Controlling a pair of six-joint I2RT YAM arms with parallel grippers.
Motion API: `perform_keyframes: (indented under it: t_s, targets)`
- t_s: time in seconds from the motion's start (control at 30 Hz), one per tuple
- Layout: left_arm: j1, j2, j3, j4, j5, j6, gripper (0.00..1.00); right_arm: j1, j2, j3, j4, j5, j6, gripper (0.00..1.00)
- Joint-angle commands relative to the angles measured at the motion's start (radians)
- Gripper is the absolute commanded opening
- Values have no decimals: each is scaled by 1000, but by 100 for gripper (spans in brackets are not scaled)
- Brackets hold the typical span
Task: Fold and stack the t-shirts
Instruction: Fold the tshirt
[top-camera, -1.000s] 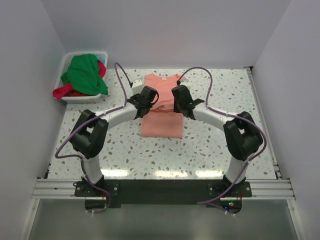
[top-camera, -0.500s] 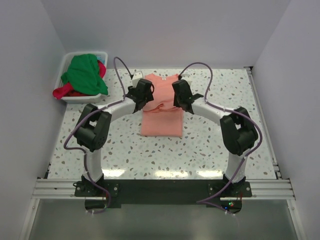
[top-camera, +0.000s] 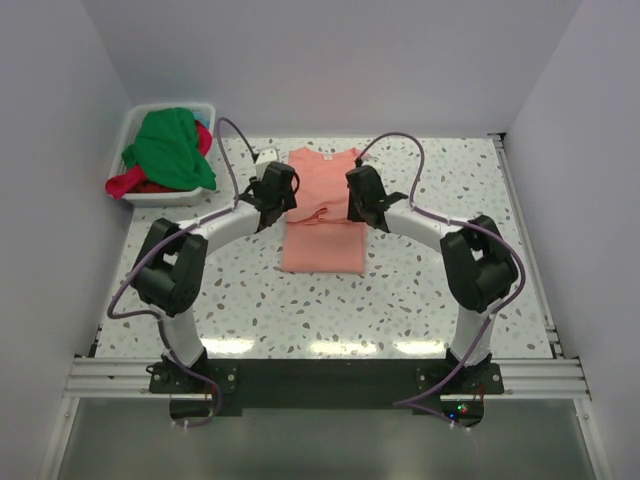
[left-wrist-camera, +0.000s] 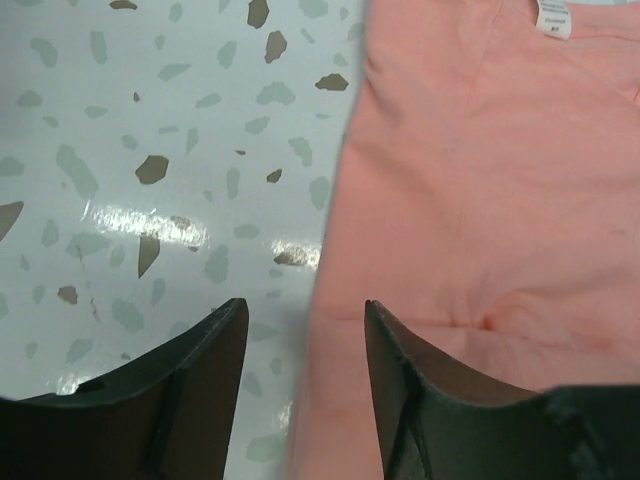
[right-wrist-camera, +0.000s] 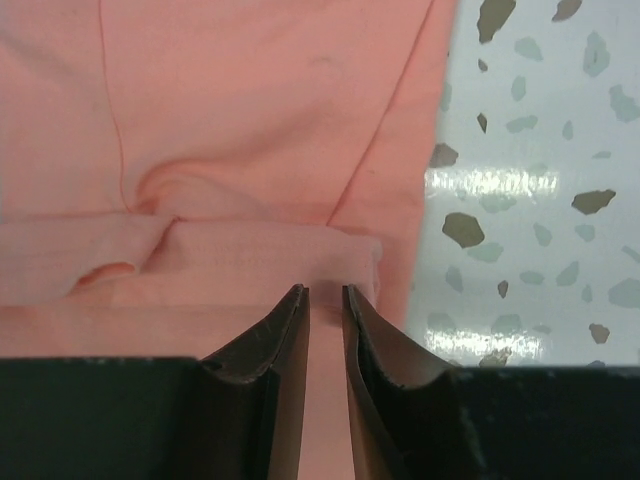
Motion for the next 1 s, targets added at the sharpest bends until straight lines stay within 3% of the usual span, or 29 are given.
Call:
perform_keyframes:
  t_s: [0.0,0.47,0.97]
  targets:
    - [5,-114,-67,-43,59,-3,50,3,-65,-55,6,-56,0,26]
    - [-24,-43,-58,-117,156,4,1,30,-42,-52,-3,-97,16,26]
    - [-25,72,29,-128,149,7,0,35,75,48,-8,-78,14,22]
